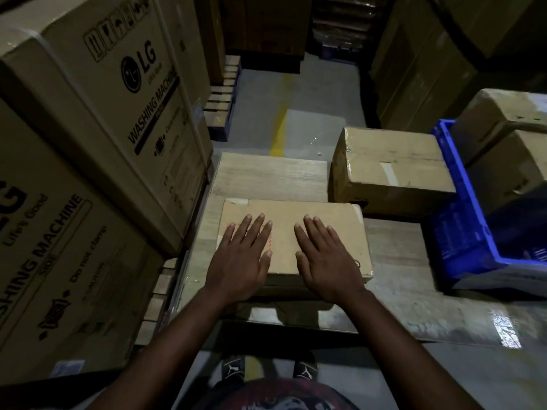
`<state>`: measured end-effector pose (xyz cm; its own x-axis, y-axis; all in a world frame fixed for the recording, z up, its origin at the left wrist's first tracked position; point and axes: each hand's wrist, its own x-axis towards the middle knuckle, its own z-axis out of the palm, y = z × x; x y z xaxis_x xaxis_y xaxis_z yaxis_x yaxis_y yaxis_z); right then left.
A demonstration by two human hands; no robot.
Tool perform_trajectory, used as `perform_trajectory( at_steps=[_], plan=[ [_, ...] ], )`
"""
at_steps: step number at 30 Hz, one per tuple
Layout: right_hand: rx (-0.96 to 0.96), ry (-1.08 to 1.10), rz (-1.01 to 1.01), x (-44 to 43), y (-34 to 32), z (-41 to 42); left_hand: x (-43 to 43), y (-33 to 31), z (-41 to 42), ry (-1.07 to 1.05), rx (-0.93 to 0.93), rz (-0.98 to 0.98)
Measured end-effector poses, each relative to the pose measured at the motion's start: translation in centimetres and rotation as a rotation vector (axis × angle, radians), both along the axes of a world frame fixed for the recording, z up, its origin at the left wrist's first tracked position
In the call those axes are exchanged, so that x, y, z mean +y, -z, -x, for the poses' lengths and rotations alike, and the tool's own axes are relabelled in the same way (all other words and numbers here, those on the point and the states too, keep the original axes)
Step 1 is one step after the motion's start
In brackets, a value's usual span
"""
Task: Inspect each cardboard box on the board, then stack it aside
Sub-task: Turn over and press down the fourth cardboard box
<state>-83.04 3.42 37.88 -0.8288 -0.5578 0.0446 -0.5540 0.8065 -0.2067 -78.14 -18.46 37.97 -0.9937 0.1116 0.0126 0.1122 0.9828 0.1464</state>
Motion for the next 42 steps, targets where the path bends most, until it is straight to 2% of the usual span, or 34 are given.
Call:
perform_trajectory(
  at_steps=[4,11,17,23,28,35,42],
  plan=[
    [-0.025,0.012,0.012,-0.2,-0.4,0.1,0.2,-0.3,0.0,-0.005,0.001,0.004],
    [-0.077,0.125,0.217,-0.4,-1.6,2.0,0.0,-1.6,2.0,-0.019,-0.020,-0.076],
    [-0.054,0.164,0.021,-1.0,-0.9,2.9,-0.5,-1.4,4.1,0.005,-0.046,-0.058],
    [-0.041,0.201,0.080,-1.2,-1.1,2.4,-0.3,-0.8,3.8,-0.006,-0.036,-0.031],
    [0.105,0.230,0.156,-0.8,-2.8,5.0,-1.1,-0.7,5.2,-0.076,-0.052,-0.094],
    [-0.040,0.286,-0.018,0.2,-1.1,8.2,-2.4,-0.5,8.5,-0.150,-0.027,-0.076],
    [0.016,0.288,-0.030,0.1,-0.7,8.7,-2.4,0.1,9.0,-0.145,0.066,-0.002]
  ],
)
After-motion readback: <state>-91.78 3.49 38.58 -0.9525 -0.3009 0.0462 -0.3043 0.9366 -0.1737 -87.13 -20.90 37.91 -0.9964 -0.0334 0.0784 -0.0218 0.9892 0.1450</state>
